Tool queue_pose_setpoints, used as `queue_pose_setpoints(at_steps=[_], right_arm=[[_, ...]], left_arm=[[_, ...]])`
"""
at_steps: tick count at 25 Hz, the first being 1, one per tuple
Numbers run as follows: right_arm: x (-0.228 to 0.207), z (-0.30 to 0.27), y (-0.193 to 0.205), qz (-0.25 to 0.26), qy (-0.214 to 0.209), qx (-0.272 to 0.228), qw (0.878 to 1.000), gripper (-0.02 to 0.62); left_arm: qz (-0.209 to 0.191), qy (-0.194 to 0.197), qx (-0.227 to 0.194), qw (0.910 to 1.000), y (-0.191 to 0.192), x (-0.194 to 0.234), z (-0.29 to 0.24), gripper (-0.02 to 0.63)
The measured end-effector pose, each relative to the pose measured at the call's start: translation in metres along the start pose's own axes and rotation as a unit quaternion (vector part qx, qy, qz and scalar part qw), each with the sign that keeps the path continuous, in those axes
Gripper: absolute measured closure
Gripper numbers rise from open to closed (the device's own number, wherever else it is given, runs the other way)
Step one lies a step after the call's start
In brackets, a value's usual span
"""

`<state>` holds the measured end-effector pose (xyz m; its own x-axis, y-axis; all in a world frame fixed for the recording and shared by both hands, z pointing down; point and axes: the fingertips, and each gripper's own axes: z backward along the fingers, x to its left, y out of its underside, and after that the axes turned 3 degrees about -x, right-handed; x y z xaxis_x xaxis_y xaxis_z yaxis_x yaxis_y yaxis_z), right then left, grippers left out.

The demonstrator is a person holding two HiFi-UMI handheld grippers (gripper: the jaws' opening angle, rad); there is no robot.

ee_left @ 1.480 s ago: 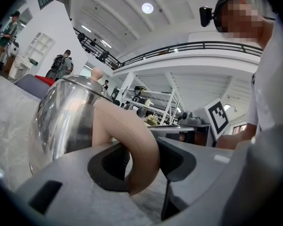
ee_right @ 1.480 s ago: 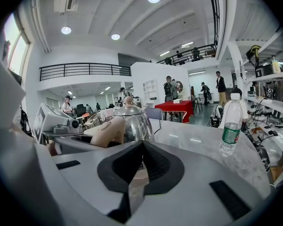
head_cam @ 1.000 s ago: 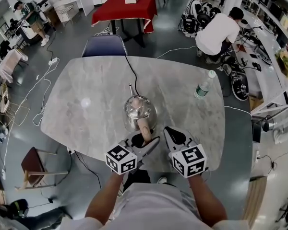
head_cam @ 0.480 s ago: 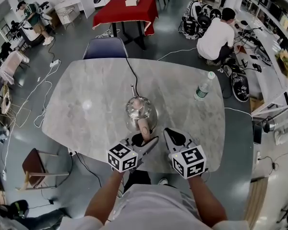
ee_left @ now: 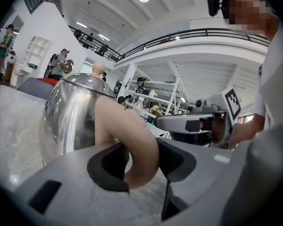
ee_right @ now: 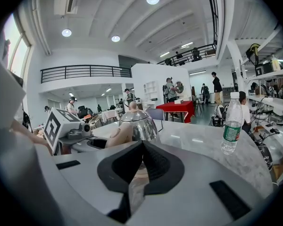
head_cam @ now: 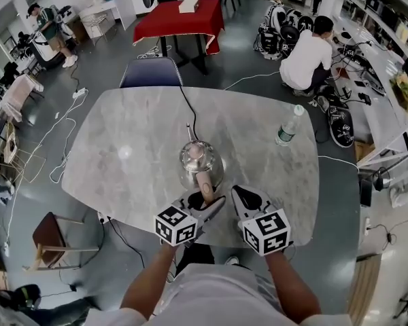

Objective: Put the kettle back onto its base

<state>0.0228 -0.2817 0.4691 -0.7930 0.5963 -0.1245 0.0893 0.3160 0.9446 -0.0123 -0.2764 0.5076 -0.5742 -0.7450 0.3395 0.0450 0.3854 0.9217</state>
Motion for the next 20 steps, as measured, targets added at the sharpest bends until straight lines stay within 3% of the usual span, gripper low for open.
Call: queue_pose_setpoints(at_steps=[13, 20], right_arm=[[0.016, 0.006, 0.003, 0.002, -0.021, -0.004, 1.000, 0.591], [0.029, 0.012, 0.006, 0.004, -0.036, -0.008, 0.999, 0.591]], left_arm=[[-0.005, -0.083, -0.010, 0.9965, 0.004, 0.010, 0.020, 0.426], [0.015, -0.123, -0.033, 0.9917, 0.001, 0.015, 0.041, 0.425]])
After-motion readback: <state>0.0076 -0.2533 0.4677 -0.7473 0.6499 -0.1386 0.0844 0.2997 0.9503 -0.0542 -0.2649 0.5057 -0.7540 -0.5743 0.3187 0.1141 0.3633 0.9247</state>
